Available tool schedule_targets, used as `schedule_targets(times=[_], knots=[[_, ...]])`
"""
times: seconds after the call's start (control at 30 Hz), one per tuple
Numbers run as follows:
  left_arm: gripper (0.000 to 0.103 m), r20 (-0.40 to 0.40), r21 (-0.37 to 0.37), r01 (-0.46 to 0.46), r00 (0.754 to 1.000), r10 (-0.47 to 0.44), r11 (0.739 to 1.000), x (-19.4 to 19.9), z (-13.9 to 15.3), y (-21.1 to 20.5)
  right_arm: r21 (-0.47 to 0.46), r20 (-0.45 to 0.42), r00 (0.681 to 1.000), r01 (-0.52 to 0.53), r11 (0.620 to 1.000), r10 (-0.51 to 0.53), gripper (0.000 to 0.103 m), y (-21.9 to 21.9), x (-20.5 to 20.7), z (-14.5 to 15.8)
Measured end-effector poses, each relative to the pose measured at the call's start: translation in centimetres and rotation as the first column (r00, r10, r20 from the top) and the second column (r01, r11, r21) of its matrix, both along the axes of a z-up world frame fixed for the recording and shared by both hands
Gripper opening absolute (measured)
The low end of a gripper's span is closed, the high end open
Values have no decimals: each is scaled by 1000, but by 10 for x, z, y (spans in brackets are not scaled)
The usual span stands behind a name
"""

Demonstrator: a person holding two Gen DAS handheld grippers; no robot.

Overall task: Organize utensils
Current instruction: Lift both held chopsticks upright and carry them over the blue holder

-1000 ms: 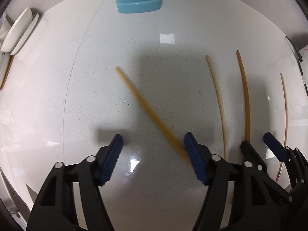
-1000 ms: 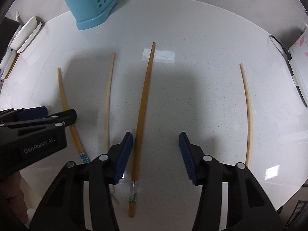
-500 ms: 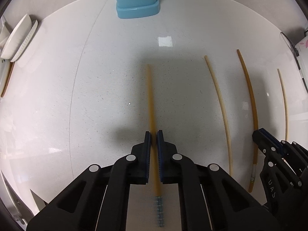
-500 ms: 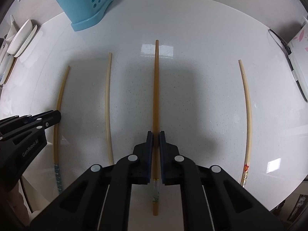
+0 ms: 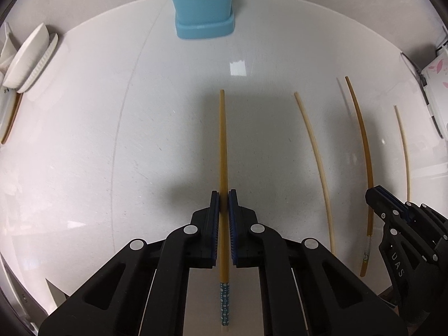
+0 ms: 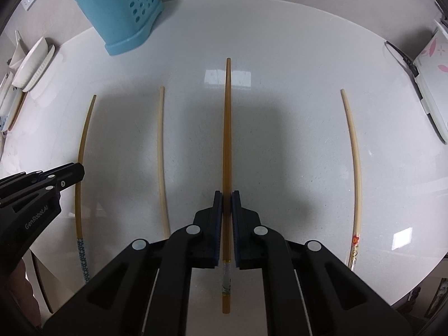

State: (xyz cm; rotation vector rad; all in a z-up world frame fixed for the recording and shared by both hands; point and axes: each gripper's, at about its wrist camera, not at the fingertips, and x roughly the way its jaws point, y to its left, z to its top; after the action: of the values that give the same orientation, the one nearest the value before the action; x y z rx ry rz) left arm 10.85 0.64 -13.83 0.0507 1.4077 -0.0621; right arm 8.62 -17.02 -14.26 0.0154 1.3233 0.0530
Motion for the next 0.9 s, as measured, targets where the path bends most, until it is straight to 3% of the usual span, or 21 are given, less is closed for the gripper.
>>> schedule_targets(times=[0.43, 0.53, 0.9], knots=[[6, 87, -40, -19, 996, 23, 999, 3, 42, 12, 28, 115, 993, -18, 999, 15, 6, 16, 10, 51], [6, 106, -49, -20, 994, 25, 999, 14, 64, 16, 26, 147, 989, -27, 999, 23, 6, 22, 15, 60], [6, 182, -69, -38, 982, 50, 997, 33, 100, 25, 52, 249, 968, -50, 997, 36, 6, 39, 34, 99]])
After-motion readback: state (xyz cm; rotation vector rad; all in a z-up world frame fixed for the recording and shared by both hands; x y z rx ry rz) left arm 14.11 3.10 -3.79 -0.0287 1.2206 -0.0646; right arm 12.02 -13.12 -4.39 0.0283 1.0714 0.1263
